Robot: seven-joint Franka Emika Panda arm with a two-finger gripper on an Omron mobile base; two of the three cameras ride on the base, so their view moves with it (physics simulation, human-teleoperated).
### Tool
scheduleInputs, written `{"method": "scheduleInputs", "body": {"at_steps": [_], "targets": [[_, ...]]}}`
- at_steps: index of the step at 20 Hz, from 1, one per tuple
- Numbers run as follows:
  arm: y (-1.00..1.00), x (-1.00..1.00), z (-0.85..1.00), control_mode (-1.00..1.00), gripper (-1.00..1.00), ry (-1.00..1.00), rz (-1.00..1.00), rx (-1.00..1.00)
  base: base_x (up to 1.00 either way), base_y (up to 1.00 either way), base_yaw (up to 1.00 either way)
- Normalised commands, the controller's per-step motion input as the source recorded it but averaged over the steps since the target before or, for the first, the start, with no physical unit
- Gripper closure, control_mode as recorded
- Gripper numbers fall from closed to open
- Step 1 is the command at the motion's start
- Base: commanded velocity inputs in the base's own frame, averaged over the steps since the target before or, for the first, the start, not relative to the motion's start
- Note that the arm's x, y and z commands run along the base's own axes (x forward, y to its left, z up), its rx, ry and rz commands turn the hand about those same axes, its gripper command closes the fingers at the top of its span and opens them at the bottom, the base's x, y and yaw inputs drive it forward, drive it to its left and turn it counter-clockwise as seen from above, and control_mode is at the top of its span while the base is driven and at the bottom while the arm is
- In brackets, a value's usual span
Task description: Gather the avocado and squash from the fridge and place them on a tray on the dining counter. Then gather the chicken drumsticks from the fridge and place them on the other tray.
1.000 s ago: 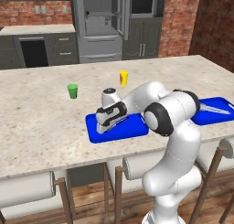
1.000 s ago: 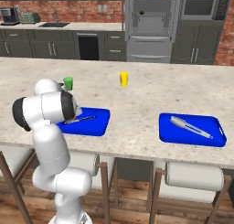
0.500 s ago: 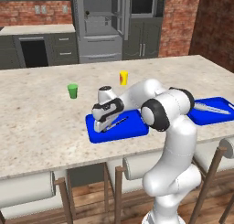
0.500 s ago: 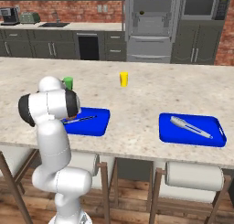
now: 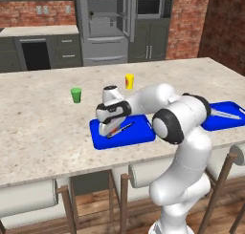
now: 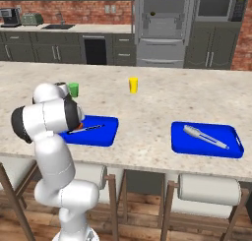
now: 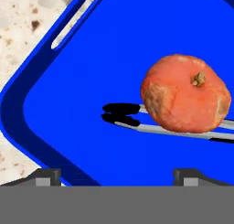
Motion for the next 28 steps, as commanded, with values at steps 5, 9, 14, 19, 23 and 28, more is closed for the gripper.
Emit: {"method": "scheduleInputs", "body": {"at_steps": [5,9,14,19,23,28], "targets": [[-0.19,-0.46,0.63,-1.00,-1.00,0.01,0.00,0.01,0.00,0.00,0.00],[-0.28,-0.50,0.76,-1.00,-1.00,0.00,-0.01,0.02,0.00,0.00,0.00],[-0.35,-0.72,0.71,-1.00,-1.00,-0.04,-0.04,0.04,0.00,0.00,0.00],[-0.39,-0.92,0.57,-1.00,-1.00,-0.08,-0.07,0.04,0.00,0.00,0.00],[-0.40,-1.00,0.35,-1.00,-1.00,-0.12,-0.09,0.05,0.00,0.00,0.00],[-0.37,-1.00,0.34,-1.00,-1.00,-0.10,-0.10,0.04,0.00,0.00,0.00]]}}
